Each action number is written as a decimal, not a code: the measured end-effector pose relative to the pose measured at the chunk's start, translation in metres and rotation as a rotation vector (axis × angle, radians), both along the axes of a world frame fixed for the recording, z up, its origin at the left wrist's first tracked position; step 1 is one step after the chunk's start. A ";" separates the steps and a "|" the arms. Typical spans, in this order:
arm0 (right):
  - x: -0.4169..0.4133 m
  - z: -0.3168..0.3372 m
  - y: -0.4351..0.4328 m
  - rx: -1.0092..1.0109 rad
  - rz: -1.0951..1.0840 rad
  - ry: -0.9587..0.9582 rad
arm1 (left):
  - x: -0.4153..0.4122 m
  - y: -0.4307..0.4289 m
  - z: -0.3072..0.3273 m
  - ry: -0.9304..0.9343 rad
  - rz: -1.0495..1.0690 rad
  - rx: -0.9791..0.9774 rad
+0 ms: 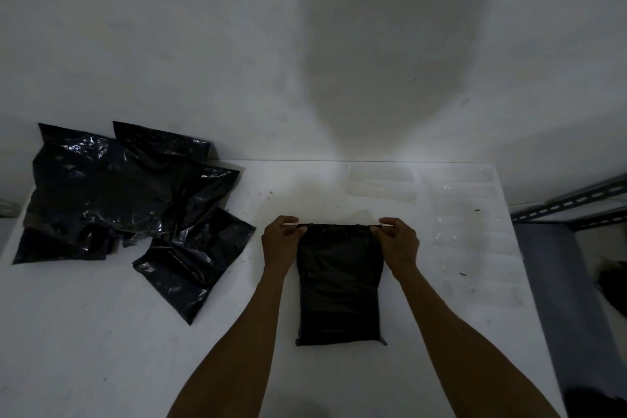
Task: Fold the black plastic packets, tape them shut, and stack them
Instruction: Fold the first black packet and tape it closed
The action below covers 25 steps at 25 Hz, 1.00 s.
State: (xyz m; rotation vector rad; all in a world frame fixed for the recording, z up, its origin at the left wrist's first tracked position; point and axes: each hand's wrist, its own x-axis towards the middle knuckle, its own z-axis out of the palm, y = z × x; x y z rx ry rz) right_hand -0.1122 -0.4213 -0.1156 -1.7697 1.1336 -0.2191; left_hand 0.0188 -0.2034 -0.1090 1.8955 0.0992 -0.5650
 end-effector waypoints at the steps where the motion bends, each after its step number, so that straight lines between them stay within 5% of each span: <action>1: 0.000 0.000 0.001 0.008 -0.007 0.005 | -0.001 0.000 0.000 0.008 0.003 -0.005; 10: -0.007 0.008 0.008 -0.080 0.005 0.045 | -0.011 -0.002 0.007 -0.106 0.020 0.090; 16: -0.023 0.001 0.044 -0.640 0.571 0.052 | -0.051 -0.002 -0.015 -0.655 -0.626 0.425; 19: -0.029 -0.008 0.048 -0.653 0.735 0.166 | -0.063 0.002 -0.018 -0.595 -0.829 0.639; 22: -0.029 0.001 0.045 -0.636 0.644 0.113 | -0.065 0.010 -0.017 -0.545 -0.718 0.571; 25: -0.039 0.016 0.056 -0.728 0.688 -0.067 | -0.074 0.016 -0.018 -0.756 -0.715 0.430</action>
